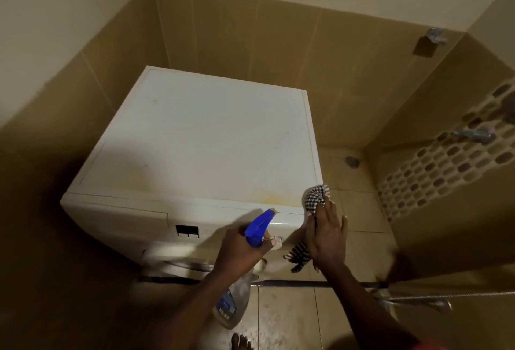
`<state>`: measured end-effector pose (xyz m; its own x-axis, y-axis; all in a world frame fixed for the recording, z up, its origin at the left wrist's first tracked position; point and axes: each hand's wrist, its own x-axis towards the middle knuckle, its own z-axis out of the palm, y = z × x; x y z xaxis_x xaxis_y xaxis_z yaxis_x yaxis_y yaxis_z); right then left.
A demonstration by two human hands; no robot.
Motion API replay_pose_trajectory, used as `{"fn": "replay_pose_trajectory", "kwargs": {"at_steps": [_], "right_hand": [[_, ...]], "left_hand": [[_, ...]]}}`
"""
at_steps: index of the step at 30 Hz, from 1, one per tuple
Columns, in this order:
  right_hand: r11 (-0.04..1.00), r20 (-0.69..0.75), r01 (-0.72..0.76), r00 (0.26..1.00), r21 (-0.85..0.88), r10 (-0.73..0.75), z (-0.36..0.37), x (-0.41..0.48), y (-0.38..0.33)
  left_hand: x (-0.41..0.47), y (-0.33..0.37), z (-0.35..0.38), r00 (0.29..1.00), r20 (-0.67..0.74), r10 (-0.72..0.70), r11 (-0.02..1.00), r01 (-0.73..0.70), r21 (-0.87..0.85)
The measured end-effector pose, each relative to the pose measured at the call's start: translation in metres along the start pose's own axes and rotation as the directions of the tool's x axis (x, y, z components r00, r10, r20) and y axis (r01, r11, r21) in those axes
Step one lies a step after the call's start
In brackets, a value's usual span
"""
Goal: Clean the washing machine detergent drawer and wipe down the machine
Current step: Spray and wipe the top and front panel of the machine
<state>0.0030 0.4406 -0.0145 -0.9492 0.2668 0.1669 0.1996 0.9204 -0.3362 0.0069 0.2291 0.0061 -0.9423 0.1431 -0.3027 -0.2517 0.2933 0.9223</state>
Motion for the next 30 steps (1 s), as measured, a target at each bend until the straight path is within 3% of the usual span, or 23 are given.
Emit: {"fn": "replay_pose_trajectory", "kwargs": {"at_steps": [5,11,15,30], "right_hand": [[0.992,-0.107,-0.008,0.994,0.124,0.021,0.018,-0.027,-0.026],[0.996,-0.093,0.056,0.994,0.069,-0.050,0.026,-0.009,-0.042],[0.991,-0.137,0.089,0.988,0.105,-0.074,0.039,-0.028,-0.067],[0.957,-0.094,0.266,0.962,0.118,-0.256,0.058,-0.026,-0.134]], "left_hand": [[-0.001,-0.004,-0.028,0.991,-0.135,-0.022,0.999,0.017,-0.042],[-0.001,-0.010,-0.059,0.980,-0.194,-0.040,0.998,0.028,-0.060],[-0.007,-0.022,-0.076,0.968,-0.240,-0.073,0.996,0.059,-0.065],[-0.008,-0.037,-0.122,0.920,-0.357,-0.159,0.987,0.136,-0.089]]}}
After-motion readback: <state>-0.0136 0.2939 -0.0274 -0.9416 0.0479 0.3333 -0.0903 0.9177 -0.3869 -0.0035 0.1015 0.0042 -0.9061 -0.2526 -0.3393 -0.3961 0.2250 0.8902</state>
